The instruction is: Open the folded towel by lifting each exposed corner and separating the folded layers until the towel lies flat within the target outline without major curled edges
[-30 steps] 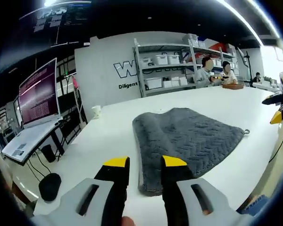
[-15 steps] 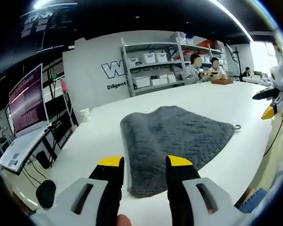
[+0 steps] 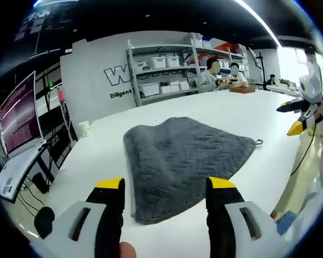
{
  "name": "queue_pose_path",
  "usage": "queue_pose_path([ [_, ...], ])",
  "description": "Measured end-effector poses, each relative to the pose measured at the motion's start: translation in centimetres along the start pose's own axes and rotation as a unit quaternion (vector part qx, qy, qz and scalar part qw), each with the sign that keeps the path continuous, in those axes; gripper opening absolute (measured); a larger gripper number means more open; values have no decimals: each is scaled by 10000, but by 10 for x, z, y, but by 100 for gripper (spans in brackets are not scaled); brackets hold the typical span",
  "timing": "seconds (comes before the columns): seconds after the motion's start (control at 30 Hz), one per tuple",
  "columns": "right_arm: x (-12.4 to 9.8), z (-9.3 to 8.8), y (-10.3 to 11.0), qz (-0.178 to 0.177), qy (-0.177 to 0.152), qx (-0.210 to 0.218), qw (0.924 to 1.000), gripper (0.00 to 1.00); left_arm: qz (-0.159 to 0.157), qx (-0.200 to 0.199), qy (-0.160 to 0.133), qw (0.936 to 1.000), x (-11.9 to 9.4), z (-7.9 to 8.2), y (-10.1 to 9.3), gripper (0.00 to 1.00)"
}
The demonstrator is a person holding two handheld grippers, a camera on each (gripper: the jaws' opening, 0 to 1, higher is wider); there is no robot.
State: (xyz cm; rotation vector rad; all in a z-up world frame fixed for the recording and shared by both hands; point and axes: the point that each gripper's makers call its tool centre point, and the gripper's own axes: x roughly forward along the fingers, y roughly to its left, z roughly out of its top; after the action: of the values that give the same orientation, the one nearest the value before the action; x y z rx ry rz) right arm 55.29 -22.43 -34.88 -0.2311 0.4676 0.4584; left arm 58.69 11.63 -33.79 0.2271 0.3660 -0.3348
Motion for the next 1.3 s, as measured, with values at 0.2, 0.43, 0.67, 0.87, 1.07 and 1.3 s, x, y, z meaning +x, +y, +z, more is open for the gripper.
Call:
queue_pose_path([
  [0.2, 0, -1, 0, -3, 16, -6, 10000, 94, -61, 8, -76, 10000, 0, 4, -3, 70],
  [0.43, 2, -2, -1, -3, 33, 2, 10000, 94, -305, -143, -90, 9994, 1, 6, -11, 78],
  [0.67, 3, -3, -1, 6, 50, -9, 10000, 94, -439, -172, -111, 9988, 0, 9, -18, 86],
  [0.87, 3, -3, -1, 14, 65, -20, 10000, 94, -499, -144, 5, 9987, 0, 6, -23, 91],
  [1.07, 3, -4, 0, 26, 79, -30, 10000, 95, -657, -269, -60, 9975, -2, 9, -28, 94],
  [1.3, 3, -4, 0, 32, 90, -33, 9999, 95, -704, -247, -9, 9972, -4, 9, -32, 99],
])
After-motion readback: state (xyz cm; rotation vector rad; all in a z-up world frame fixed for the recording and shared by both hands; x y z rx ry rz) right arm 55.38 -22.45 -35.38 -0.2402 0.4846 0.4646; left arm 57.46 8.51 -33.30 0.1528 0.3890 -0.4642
